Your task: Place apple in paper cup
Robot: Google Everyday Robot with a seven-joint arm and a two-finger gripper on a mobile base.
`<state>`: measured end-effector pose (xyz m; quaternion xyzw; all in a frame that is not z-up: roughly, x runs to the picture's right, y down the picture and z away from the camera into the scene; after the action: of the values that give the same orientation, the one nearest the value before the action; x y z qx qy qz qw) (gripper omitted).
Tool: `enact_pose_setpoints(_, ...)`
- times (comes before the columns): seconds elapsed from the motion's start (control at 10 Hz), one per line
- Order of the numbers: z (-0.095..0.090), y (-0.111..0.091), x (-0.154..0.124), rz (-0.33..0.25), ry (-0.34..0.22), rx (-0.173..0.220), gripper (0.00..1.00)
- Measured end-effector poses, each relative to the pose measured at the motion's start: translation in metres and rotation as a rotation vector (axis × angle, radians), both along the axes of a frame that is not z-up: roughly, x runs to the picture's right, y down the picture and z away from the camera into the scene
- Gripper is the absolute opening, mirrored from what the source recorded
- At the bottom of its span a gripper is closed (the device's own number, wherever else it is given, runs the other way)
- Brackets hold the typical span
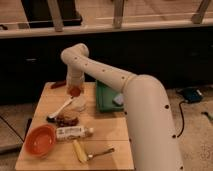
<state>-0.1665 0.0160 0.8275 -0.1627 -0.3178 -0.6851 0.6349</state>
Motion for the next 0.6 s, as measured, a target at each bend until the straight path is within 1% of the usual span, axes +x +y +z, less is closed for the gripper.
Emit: enact_pose_setpoints(0.6, 0.0002, 0.0004, 0.0002, 0.004, 0.004, 0.000, 0.55)
